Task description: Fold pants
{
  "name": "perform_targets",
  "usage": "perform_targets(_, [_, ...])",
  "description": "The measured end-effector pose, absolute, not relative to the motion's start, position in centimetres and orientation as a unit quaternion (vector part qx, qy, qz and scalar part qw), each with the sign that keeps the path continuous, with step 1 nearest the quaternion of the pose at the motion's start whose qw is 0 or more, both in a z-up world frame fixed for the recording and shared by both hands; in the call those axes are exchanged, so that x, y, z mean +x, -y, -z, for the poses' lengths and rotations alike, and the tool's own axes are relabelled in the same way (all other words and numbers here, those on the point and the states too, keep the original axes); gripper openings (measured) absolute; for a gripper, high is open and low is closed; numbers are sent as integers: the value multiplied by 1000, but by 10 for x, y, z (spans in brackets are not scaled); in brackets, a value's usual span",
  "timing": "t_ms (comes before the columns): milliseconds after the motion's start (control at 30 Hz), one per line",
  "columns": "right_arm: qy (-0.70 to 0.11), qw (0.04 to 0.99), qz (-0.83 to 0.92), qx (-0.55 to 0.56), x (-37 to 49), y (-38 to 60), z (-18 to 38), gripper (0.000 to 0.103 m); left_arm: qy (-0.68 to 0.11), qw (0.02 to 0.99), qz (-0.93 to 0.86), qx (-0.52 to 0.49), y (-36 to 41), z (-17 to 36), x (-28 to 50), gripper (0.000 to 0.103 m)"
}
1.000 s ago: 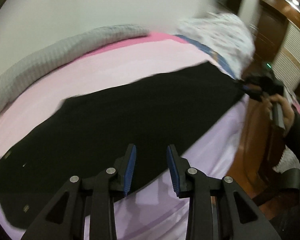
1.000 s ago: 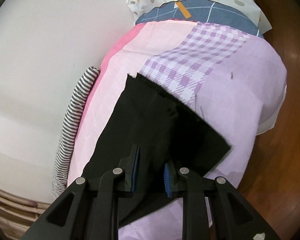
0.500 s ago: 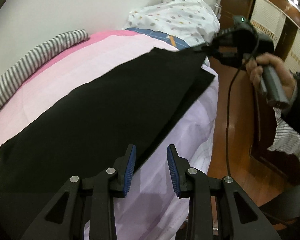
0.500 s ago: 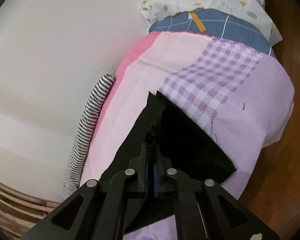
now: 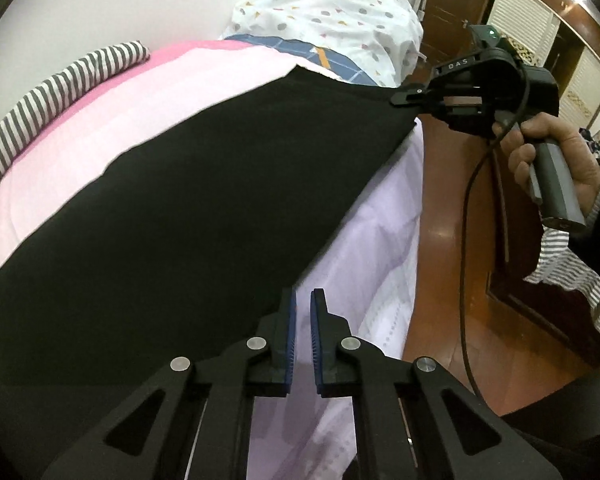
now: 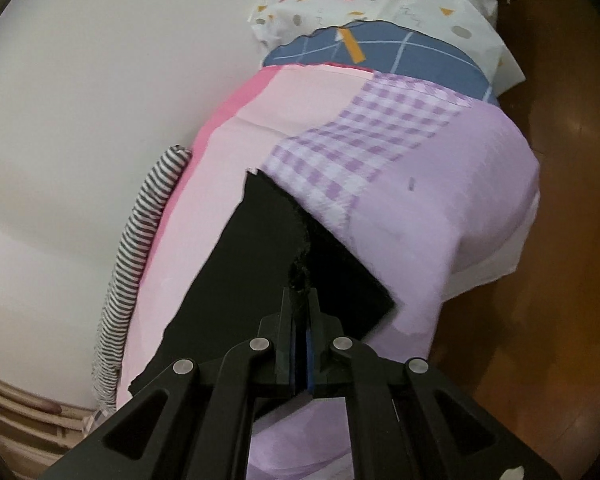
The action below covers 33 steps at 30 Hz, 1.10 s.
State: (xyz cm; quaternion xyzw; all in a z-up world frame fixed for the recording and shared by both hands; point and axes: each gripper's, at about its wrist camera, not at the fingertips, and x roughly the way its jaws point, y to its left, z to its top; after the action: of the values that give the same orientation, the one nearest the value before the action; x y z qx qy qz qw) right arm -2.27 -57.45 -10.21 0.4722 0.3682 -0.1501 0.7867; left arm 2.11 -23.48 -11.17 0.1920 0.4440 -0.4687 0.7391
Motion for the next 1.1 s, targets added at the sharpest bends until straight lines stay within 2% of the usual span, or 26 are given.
perform_targets(300, [-382,767,164,488,-27,579,121,6,-477,732,459,162,232,121,35,9])
perform_targets(400, [-392,768,168,478,-27,578,117,11,-485,731,461,134,228,117,42,10])
perform_targets(567, [-392,764,191,476,-36,578,106,43,-490,731,462,108,222,109,48,16])
perform_targets(600, [-397,764,205,466,-38,577,102,45,-490,731,463,104,219,108,49,16])
perform_targets(733, [-392,781,239,424,-45,573,79,46,-488,735,464,76,202,95,56,17])
perform_targets(800, [-389,795,245,394,-43,568,62,47,-484,740,463,63,188,89,60,27])
perform_targets(833, [-390,801,240,387,-40,565,57,48,-482,741,464,57,183,86,62,39])
perform_targets(867, [-393,806,232,378,-35,561,52,48,-475,750,458,51,172,81,65,45])
perform_targets(1100, [-424,846,86,311,50,481,32,48,-436,835,334,26,90,64,97,45])
